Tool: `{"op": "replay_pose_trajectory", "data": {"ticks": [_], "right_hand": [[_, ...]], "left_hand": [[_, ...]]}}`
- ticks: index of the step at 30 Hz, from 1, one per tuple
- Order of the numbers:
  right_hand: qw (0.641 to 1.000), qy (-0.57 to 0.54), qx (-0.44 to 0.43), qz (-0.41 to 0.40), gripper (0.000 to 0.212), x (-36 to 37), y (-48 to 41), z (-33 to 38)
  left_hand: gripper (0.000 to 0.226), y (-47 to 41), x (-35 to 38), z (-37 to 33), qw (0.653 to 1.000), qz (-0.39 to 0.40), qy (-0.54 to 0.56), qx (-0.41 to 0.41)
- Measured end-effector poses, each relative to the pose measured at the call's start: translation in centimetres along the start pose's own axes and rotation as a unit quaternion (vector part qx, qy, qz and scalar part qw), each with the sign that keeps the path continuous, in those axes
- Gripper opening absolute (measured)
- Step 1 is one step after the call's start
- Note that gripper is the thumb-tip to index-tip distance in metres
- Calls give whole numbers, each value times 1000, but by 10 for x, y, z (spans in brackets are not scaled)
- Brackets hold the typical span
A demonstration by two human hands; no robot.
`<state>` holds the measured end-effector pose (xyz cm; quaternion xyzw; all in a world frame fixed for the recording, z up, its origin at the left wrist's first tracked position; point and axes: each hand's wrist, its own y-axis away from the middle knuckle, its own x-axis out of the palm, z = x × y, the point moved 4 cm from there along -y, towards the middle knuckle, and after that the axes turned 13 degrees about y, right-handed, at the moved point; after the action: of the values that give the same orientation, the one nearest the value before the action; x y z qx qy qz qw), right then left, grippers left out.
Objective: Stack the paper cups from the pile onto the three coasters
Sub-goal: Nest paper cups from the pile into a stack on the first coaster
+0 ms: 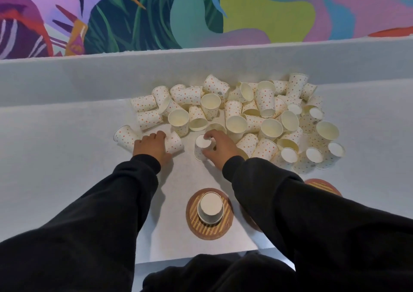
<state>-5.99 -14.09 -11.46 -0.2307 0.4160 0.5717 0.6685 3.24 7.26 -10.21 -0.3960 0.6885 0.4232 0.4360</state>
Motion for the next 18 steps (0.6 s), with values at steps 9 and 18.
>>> {"op": "replay_pose_trajectory", "data": {"ticks": [9,18], "right_hand": [[998,-48,-6,32,55,-5,11,-7],[995,-62,-44,60,84,11,18,1]], "left_hand": [[66,34,-37,-26,968,-15,230,103],[68,29,-19,-63,965,15,233,120]]}}
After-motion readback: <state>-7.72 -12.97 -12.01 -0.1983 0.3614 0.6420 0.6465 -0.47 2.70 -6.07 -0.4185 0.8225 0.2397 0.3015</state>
